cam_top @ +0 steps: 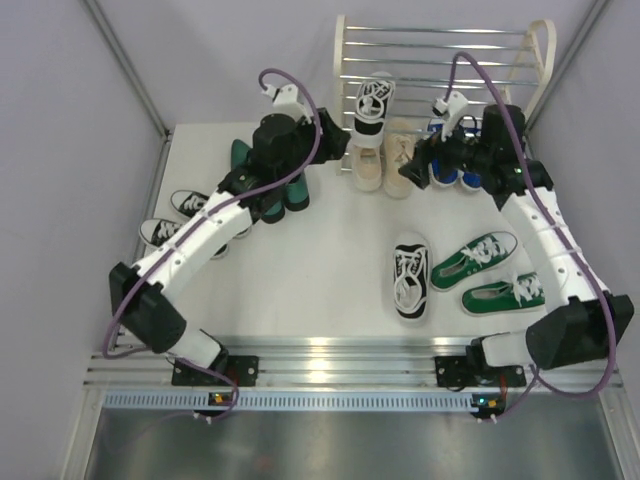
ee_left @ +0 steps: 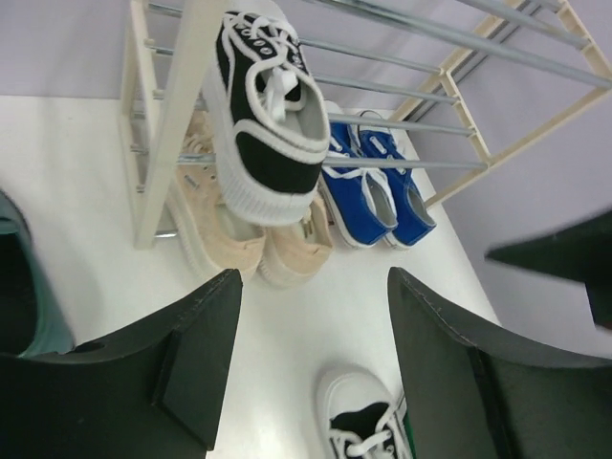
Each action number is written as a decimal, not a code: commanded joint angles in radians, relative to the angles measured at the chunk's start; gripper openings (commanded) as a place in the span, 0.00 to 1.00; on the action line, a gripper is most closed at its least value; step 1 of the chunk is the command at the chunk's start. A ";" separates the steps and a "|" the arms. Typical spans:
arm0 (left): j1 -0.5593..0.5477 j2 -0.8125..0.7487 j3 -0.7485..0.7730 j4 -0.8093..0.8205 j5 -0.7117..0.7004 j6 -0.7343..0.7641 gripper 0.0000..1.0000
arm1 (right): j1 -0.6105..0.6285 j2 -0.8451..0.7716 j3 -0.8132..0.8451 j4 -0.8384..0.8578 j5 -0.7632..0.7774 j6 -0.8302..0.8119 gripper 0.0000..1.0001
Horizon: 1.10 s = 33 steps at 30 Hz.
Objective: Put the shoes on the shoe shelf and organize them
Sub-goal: Adjust the shoe at the shoe shelf.
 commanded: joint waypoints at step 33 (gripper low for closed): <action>0.002 -0.933 -0.715 -0.140 -0.243 -0.066 0.71 | 0.312 0.511 0.315 0.503 0.688 0.178 0.61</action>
